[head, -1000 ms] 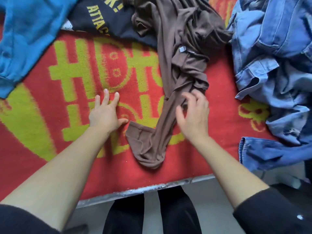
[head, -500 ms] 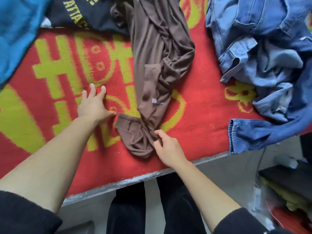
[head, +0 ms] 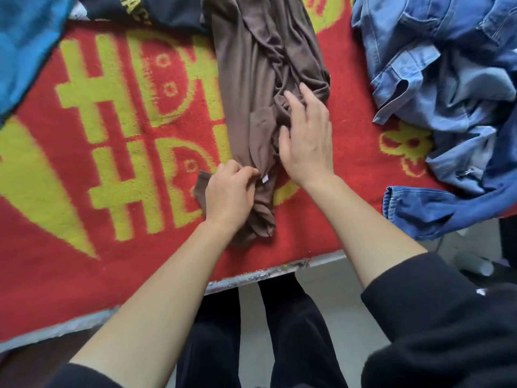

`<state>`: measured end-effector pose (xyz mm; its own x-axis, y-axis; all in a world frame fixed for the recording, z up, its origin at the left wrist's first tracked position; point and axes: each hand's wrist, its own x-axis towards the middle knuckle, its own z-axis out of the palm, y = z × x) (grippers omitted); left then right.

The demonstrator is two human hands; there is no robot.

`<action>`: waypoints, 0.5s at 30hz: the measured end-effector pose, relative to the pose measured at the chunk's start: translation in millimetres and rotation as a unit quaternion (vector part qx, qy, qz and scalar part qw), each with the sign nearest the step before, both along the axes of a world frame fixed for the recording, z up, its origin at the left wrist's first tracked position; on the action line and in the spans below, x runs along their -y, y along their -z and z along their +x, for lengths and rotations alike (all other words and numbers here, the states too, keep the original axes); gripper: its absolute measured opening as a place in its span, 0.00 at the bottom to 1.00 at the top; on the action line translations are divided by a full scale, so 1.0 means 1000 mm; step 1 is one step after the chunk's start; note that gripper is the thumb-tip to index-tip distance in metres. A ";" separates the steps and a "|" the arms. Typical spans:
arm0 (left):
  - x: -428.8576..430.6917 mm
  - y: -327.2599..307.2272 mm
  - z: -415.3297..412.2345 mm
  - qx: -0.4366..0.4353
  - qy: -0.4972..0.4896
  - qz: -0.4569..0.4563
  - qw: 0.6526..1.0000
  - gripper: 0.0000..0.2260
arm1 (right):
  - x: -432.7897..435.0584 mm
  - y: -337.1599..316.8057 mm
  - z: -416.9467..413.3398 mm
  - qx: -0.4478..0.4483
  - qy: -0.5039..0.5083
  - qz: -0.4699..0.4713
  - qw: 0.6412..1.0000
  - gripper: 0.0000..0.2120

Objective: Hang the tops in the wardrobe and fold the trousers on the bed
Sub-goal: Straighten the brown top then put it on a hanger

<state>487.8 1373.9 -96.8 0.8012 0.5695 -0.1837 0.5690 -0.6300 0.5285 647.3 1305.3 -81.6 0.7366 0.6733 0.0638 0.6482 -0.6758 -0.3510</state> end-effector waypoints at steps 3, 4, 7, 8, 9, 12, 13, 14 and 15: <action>0.000 0.000 -0.020 0.045 0.026 0.032 0.998 0.04 | -0.017 -0.002 0.003 -0.074 -0.195 -0.103 0.972 0.37; 0.001 -0.001 -0.028 0.042 0.018 0.017 0.999 0.05 | -0.018 0.000 -0.002 -0.107 -0.238 -0.168 0.951 0.38; 0.002 -0.005 -0.058 -0.001 -0.042 -0.067 0.997 0.08 | -0.004 0.004 -0.023 -0.150 -0.229 -0.212 0.938 0.23; 0.001 -0.008 -0.067 -0.010 -0.070 -0.091 0.993 0.08 | 0.002 0.001 -0.031 -0.168 -0.179 -0.160 0.956 0.17; -0.001 -0.013 -0.074 -0.014 -0.101 -0.105 0.989 0.08 | 0.008 -0.004 -0.040 -0.182 -0.119 -0.099 0.971 0.13; -0.012 -0.042 -0.085 -0.012 -0.180 -0.122 0.976 0.09 | 0.022 -0.033 -0.068 -0.212 0.038 0.039 0.976 0.09; -0.018 -0.056 -0.086 -0.005 -0.192 -0.116 0.975 0.09 | 0.024 -0.047 -0.077 -0.228 0.066 0.065 0.969 0.09; -0.026 -0.070 -0.088 0.005 -0.193 -0.104 0.976 0.09 | 0.025 -0.062 -0.087 -0.240 0.082 0.083 0.964 0.09; -0.035 -0.086 -0.088 0.018 -0.183 -0.089 0.979 0.09 | 0.024 -0.077 -0.094 -0.244 0.087 0.098 0.961 0.08</action>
